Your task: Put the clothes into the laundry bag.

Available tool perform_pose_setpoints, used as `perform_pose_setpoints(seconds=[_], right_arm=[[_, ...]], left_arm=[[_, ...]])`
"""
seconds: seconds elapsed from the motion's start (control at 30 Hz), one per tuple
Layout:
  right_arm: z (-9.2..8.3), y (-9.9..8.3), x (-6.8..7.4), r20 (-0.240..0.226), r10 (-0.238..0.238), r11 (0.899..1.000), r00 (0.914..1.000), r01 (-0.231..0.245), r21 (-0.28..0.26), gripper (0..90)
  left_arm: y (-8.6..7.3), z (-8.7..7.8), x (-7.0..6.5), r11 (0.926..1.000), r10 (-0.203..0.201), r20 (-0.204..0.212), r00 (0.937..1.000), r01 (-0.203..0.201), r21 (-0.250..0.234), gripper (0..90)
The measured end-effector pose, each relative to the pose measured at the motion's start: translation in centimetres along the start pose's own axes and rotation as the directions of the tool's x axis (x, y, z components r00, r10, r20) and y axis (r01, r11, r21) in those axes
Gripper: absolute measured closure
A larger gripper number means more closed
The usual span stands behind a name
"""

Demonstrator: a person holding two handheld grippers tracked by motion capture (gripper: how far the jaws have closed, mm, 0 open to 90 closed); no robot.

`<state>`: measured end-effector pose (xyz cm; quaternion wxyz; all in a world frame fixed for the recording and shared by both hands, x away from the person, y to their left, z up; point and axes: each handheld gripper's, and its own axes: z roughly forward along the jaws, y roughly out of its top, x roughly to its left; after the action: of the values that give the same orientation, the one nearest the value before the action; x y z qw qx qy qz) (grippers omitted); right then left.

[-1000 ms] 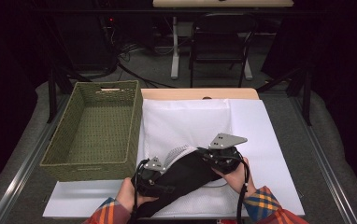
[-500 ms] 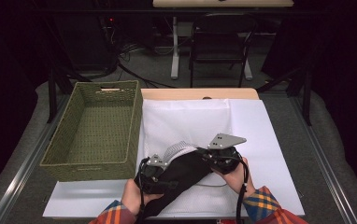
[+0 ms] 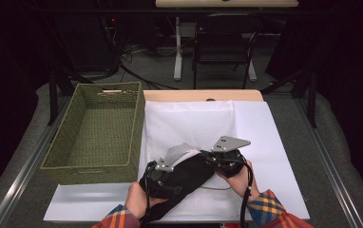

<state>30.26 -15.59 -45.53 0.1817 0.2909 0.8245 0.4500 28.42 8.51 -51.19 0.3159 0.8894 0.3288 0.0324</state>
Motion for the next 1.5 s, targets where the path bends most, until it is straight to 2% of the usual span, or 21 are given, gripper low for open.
perform_pose_setpoints(seconds=[0.3, 0.33, 0.5, 0.53, 0.6, 0.63, 0.67, 0.83, 0.93, 0.97, 1.0, 1.03, 1.07, 1.13, 1.17, 1.2, 1.23, 1.27, 1.3, 1.33, 1.5], right_arm=[[0.0, 0.0, -0.1, 0.000, -0.005, 1.000, 1.0000, 0.005, 0.000, 88.4], [0.0, 0.0, -0.1, 0.001, -0.005, 1.000, 1.0000, 0.005, 0.000, 88.4], [0.0, 0.0, -0.1, 0.002, -0.002, 1.000, 1.0000, 0.002, 0.001, 88.4], [0.0, 0.0, -0.1, 0.001, 0.000, 1.000, 1.0000, 0.000, 0.001, 88.4], [0.0, -0.1, -0.1, 0.001, 0.000, 1.000, 1.0000, 0.000, 0.003, 88.4], [0.0, -0.1, -0.1, 0.001, 0.001, 1.000, 1.0000, -0.001, 0.004, 88.4], [0.0, -0.1, -0.2, 0.001, -0.001, 1.000, 1.0000, 0.001, 0.004, 88.4], [0.0, -0.1, -0.1, 0.001, 0.002, 1.000, 1.0000, -0.002, 0.003, 88.4], [0.0, -0.1, -0.1, 0.001, -0.001, 1.000, 1.0000, 0.001, 0.003, 88.4], [0.0, -0.1, -0.1, 0.001, -0.001, 1.000, 1.0000, 0.001, 0.003, 88.4], [0.0, -0.1, -0.1, 0.000, 0.000, 1.000, 1.0000, 0.000, 0.004, 88.4], [0.0, -0.1, -0.1, 0.001, -0.001, 1.000, 1.0000, 0.001, 0.005, 88.4], [0.0, -0.1, -0.1, 0.002, -0.001, 1.000, 1.0000, 0.001, 0.003, 88.4], [0.0, -0.1, -0.1, 0.003, -0.002, 1.000, 1.0000, 0.002, 0.001, 88.4], [0.0, -0.1, -0.1, 0.003, -0.002, 1.000, 1.0000, 0.002, 0.001, 88.4], [0.0, -0.1, -0.1, 0.003, -0.003, 1.000, 1.0000, 0.003, 0.001, 88.4], [0.0, -0.1, -0.1, 0.004, -0.003, 1.000, 1.0000, 0.003, 0.001, 88.4], [0.0, -0.1, -0.1, 0.004, -0.003, 1.000, 1.0000, 0.003, 0.001, 88.4], [-0.1, 0.0, -0.1, 0.004, -0.003, 1.000, 1.0000, 0.003, 0.000, 88.4], [-0.1, 0.0, -0.1, 0.004, -0.003, 1.000, 1.0000, 0.003, 0.000, 88.4], [-0.1, 0.0, -0.1, 0.005, -0.001, 1.000, 1.0000, 0.001, -0.003, 88.4]], left_arm=[[-0.3, -1.0, -0.2, 0.9977, 0.067, 0.020, 0.9976, -0.067, 0.012, 18.7], [-0.5, -1.2, -0.2, 0.9965, 0.082, 0.033, 0.9961, -0.082, 0.016, 16.5], [-0.9, -1.6, -0.2, 0.9949, 0.097, 0.037, 0.9946, -0.098, 0.026, 13.0], [-1.1, -1.6, -0.2, 0.9931, 0.113, 0.056, 0.9921, -0.114, 0.025, 8.6], [-1.3, -1.6, -0.2, 0.9929, 0.111, 0.051, 0.9925, -0.113, 0.036, 5.7], [-1.4, -1.5, -0.1, 0.9905, 0.124, 0.069, 0.9898, -0.128, 0.051, 4.0], [-1.4, -1.4, -0.1, 0.9908, 0.120, 0.058, 0.9911, -0.123, 0.056, 2.8], [-1.6, -0.7, 0.1, 0.9867, 0.133, 0.073, 0.9884, -0.139, 0.085, 0.7], [-1.6, -0.5, 0.0, 0.9805, 0.169, 0.060, 0.9839, -0.174, 0.092, 7.4], [-1.6, -0.5, 0.0, 0.9805, 0.169, 0.060, 0.9839, -0.174, 0.092, 10.5], [-1.6, -0.5, 0.0, 0.9763, 0.191, 0.062, 0.9797, -0.196, 0.092, 10.5], [-1.7, -0.3, -0.1, 0.9767, 0.191, 0.050, 0.9803, -0.195, 0.089, 16.2], [-1.8, -0.2, -0.1, 0.9743, 0.202, 0.057, 0.9777, -0.207, 0.090, 19.1], [-1.8, -0.2, -0.1, 0.9753, 0.202, 0.053, 0.9779, -0.206, 0.079, 26.9], [-1.9, -0.1, -0.2, 0.9748, 0.206, 0.054, 0.9771, -0.210, 0.077, 26.9], [-2.0, -0.1, -0.1, 0.9728, 0.214, 0.060, 0.9751, -0.218, 0.079, 32.4], [-2.0, 0.0, -0.2, 0.9752, 0.205, 0.065, 0.9767, -0.209, 0.073, 41.1], [-2.1, 0.0, -0.3, 0.9769, 0.200, 0.063, 0.9778, -0.204, 0.064, 41.1], [-2.1, 0.0, -0.3, 0.9788, 0.193, 0.065, 0.9790, -0.197, 0.056, 48.6], [-2.1, 0.0, -0.3, 0.9788, 0.193, 0.065, 0.9790, -0.197, 0.056, 51.5], [-2.1, -0.2, -0.1, 0.9867, 0.157, 0.074, 0.9849, -0.159, 0.032, 56.2]])
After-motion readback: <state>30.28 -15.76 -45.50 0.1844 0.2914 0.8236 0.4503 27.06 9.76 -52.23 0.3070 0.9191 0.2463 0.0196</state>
